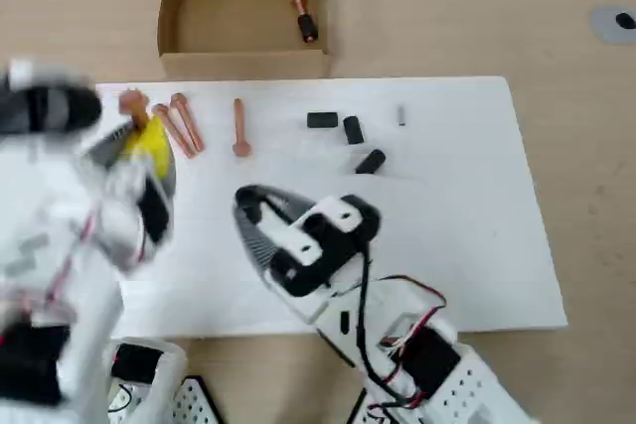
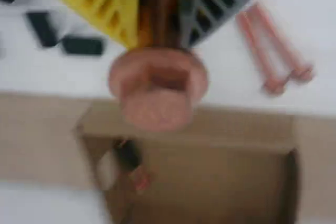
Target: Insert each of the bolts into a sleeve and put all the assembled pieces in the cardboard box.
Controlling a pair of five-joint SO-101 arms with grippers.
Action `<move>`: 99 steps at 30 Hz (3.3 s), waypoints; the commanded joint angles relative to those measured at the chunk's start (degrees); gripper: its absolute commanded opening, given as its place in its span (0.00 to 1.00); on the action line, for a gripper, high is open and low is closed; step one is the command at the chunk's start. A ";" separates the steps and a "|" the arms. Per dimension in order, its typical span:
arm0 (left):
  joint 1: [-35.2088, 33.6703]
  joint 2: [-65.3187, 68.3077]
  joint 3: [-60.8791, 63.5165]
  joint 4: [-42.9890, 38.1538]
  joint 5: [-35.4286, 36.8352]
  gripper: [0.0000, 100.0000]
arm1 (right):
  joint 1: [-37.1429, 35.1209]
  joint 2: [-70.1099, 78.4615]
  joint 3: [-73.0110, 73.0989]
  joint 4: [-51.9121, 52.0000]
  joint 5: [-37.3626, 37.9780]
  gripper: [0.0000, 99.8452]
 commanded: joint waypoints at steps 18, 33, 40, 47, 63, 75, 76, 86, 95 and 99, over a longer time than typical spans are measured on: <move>5.01 -22.90 16.09 -6.77 6.59 0.01 | -5.14 -0.92 1.01 -2.55 -1.32 0.01; 15.82 -22.81 16.26 -8.26 6.59 0.01 | -4.88 -1.36 0.57 -2.55 -1.14 0.01; 15.82 -22.81 16.26 -6.24 6.51 0.01 | -4.88 -1.36 0.57 -2.55 -1.14 0.01; 15.82 -22.81 16.26 -3.87 3.78 0.01 | -4.88 -1.36 0.48 -2.55 -1.05 0.01; 16.18 -22.90 20.04 -3.43 -1.23 0.01 | -4.88 -1.19 -0.92 -2.29 -1.05 0.01; 15.91 -22.20 11.43 4.84 -7.47 0.09 | -4.79 -0.92 -0.92 -2.20 -0.97 0.01; 16.09 -21.41 10.37 6.07 -7.65 0.09 | -4.79 -0.92 -0.92 -2.20 -0.97 0.01; 16.18 -5.67 -9.93 19.69 -11.16 0.12 | -3.56 -0.84 -0.66 -2.20 1.05 0.01; 15.82 13.14 -40.44 33.32 -11.96 0.12 | 5.41 2.24 -1.36 -2.11 1.23 0.01; 9.93 23.34 -50.81 34.73 -8.35 0.12 | 9.80 11.47 -10.59 -2.20 1.32 0.01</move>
